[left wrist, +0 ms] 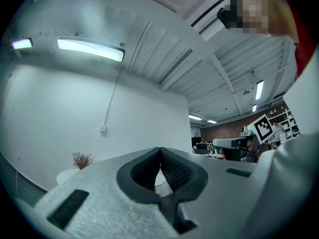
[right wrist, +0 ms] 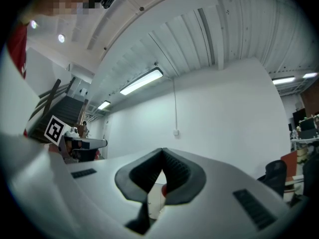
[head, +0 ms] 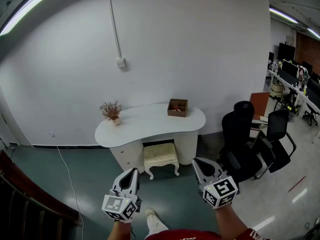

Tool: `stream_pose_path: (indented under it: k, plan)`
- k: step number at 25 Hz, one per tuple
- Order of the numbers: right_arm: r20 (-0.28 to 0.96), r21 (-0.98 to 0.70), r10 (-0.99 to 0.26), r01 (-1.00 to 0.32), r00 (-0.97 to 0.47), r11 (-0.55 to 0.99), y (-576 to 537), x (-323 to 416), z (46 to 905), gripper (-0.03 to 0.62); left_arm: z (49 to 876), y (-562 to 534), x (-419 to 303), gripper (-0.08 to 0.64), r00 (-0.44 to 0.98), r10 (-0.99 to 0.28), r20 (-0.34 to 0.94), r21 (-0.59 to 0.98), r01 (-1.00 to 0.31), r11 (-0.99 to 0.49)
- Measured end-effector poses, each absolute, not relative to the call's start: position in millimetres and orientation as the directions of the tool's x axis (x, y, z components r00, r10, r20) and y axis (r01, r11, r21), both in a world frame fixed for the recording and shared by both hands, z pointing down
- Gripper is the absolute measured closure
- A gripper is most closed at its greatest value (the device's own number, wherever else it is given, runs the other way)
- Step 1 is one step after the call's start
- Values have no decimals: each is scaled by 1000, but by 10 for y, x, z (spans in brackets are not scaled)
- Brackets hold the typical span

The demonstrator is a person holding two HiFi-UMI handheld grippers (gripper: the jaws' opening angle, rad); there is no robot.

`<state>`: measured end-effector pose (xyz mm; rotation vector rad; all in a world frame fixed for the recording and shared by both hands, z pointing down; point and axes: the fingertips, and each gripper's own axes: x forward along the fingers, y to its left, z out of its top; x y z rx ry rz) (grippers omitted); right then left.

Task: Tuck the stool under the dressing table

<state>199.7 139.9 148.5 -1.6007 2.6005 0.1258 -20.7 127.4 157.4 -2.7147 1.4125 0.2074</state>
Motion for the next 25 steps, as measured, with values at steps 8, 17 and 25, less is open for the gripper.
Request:
stream_pose_path:
  k: [8, 17, 25]
  plan:
    - [-112, 11, -892, -898, -438, 440, 1433, 2077, 1532, 588, 1621, 1305, -136, 560, 572, -807, -146, -7, -816, -578]
    - [-92, -2, -902, -906, -422, 424, 1397, 2114, 1608, 588, 1621, 1304, -136, 560, 569, -808, -151, -3, -818, -576]
    - [-87, -8, -906, -909, -414, 416, 1410, 2159, 1628, 588, 1616, 1315, -127, 560, 569, -808, -152, 10, -816, -577]
